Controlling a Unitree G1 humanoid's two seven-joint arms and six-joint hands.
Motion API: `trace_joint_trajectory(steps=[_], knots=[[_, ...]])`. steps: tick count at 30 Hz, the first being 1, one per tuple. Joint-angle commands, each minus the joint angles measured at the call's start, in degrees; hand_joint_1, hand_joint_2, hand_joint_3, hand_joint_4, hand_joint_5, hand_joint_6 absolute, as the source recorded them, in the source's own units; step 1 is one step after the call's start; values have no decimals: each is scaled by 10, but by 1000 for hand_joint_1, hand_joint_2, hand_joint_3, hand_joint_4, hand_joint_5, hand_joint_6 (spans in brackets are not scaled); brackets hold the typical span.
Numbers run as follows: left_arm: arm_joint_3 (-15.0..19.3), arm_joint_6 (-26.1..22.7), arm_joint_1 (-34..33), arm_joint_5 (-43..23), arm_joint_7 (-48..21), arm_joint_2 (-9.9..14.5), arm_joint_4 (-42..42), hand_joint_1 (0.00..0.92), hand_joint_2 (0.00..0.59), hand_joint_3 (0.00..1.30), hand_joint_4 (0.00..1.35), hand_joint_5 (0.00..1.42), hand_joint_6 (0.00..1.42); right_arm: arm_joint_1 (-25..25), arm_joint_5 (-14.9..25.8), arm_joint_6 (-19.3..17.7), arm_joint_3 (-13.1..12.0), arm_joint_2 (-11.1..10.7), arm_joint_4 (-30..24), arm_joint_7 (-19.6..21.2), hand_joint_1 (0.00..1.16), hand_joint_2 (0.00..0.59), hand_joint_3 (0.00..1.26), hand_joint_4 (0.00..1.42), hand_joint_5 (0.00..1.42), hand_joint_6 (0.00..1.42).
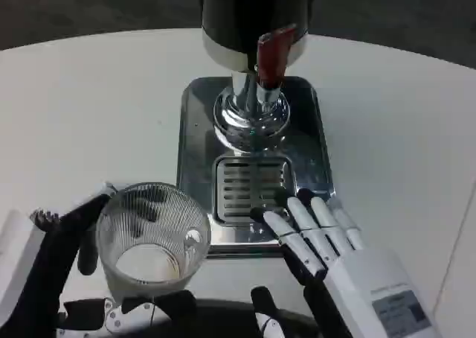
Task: Grasp the cup under the faucet to collect the drink, then remove the cup.
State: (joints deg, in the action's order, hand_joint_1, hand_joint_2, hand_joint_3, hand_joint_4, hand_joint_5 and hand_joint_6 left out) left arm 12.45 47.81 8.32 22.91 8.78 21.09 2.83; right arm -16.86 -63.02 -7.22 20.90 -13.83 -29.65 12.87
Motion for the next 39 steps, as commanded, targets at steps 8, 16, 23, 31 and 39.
trace_joint_trajectory(steps=[8, 16, 23, 31, 39], knots=[[3, 5, 2, -14, -6, 2, 11, 556, 129, 1008, 1111, 1201, 1273, -11, 8, 3, -2, 9, -4, -2, 204, 510, 155, 52, 25, 19], [2, 3, -2, -13, -3, -2, 9, 555, 129, 1008, 1111, 1189, 1273, -15, 2, 7, -1, 17, -8, -5, 197, 516, 157, 64, 31, 30], [1, -1, -20, -6, 3, -2, -14, 555, 126, 1008, 1098, 1188, 1273, -14, -5, 18, -3, 24, -12, -11, 243, 533, 165, 74, 53, 32], [-6, -22, -93, 18, 28, -10, -81, 554, 123, 1002, 1098, 1188, 1273, -28, -10, 28, -9, 27, -25, -8, 276, 543, 165, 85, 61, 32], [-43, -30, -193, 71, 85, -18, -185, 554, 122, 999, 1098, 1188, 1273, -50, -12, 36, -17, 31, -43, -6, 288, 540, 165, 86, 62, 32]])
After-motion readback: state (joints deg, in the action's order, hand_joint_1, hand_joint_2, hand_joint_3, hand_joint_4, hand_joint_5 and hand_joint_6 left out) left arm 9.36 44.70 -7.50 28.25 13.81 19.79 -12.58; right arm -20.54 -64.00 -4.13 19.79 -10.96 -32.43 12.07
